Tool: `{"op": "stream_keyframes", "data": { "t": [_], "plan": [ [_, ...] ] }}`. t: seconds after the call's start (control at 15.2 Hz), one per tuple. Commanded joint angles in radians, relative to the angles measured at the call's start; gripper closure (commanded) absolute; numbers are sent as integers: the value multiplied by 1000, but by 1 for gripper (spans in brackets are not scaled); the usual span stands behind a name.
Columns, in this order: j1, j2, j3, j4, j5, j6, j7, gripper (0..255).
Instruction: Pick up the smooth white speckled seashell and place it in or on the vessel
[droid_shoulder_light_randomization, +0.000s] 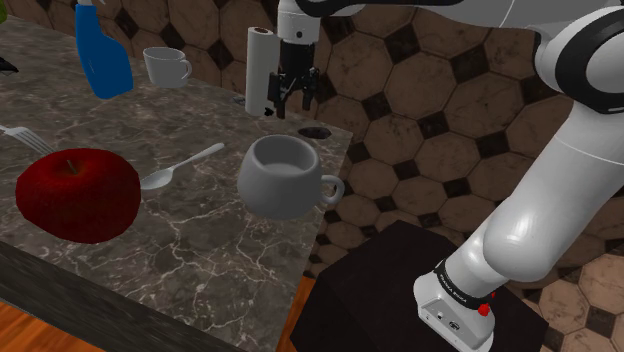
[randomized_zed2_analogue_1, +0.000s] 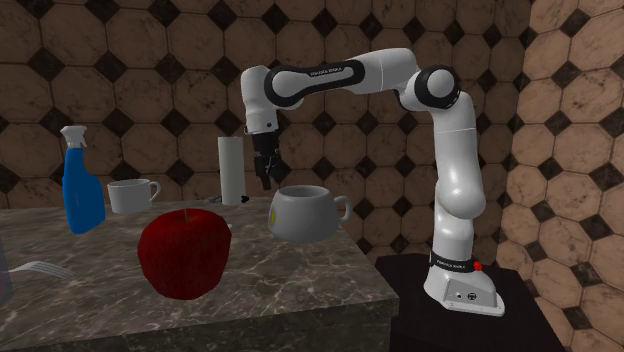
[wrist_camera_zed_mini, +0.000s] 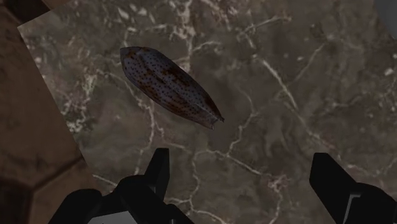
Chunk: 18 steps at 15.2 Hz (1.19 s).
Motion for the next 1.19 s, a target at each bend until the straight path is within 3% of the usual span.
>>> {"op": "stream_keyframes", "data": {
  "t": [0.0,0.33,0.4,0.99,1.06,1.12],
  "plan": [
    [0,-1,0,-4,0,3,0,0],
    [0,-1,0,-4,0,3,0,0],
    [0,-1,0,-4,0,3,0,255],
    [0,-1,0,-4,0,3,0,255],
    [0,-1,0,-4,0,3,0,0],
    [-14,-37,5,-56,-2,15,-176,0]
  ]
}}
